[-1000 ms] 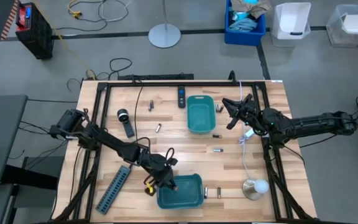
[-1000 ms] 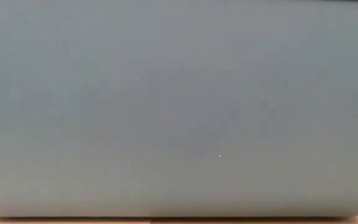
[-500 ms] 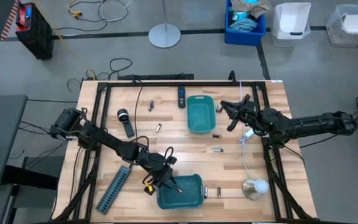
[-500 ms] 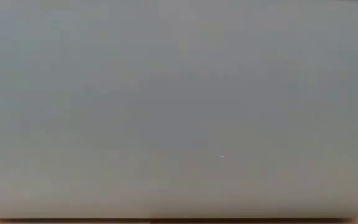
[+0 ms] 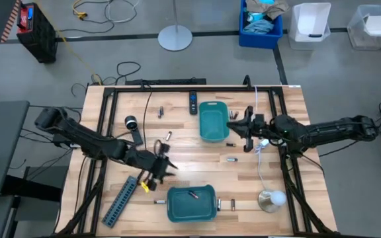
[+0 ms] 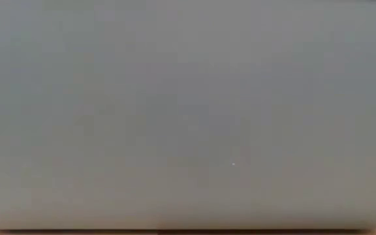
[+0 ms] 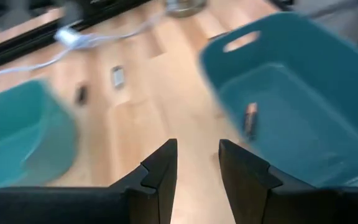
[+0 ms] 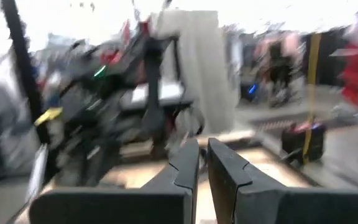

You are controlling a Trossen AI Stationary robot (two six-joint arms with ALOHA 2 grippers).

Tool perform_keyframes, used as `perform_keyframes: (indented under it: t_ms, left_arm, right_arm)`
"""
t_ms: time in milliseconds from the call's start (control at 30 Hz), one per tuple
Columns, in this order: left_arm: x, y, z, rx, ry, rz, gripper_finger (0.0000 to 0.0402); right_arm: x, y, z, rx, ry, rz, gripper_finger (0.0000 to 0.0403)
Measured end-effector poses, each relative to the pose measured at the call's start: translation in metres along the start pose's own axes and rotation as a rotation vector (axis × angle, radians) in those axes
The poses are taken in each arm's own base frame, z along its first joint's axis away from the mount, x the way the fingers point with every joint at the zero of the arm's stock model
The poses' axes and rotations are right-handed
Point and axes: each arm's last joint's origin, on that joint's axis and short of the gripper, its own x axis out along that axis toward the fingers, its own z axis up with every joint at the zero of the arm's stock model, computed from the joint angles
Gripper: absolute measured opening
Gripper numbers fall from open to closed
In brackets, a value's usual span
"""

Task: Sort batteries
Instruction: Put the silver battery into the light blue bin

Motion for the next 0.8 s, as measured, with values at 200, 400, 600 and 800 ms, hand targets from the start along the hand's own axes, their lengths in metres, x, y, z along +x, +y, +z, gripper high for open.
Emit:
perform_keyframes:
  t_ms: [200,400,600,800]
  left_arm:
    - [-0.023,0.011,-0.037,-0.130,-0.086,0.112,0.0112]
    - [-0.033,0.013,-0.069,-0.216,-0.122,0.207,0.0112]
    - [-0.037,0.017,-0.077,-0.222,-0.130,0.249,0.0112]
    - [-0.036,0.020,-0.080,-0.240,-0.121,0.259,0.0112]
  right_arm:
    - [0.025,0.020,0.014,-0.068,0.340,0.027,0.0052]
    - [0.045,0.043,0.008,-0.112,0.717,0.021,0.0072]
    - [0.053,0.059,-0.023,-0.085,1.066,-0.041,0.0119]
    - [0.059,0.068,-0.058,-0.152,1.315,-0.090,0.0174]
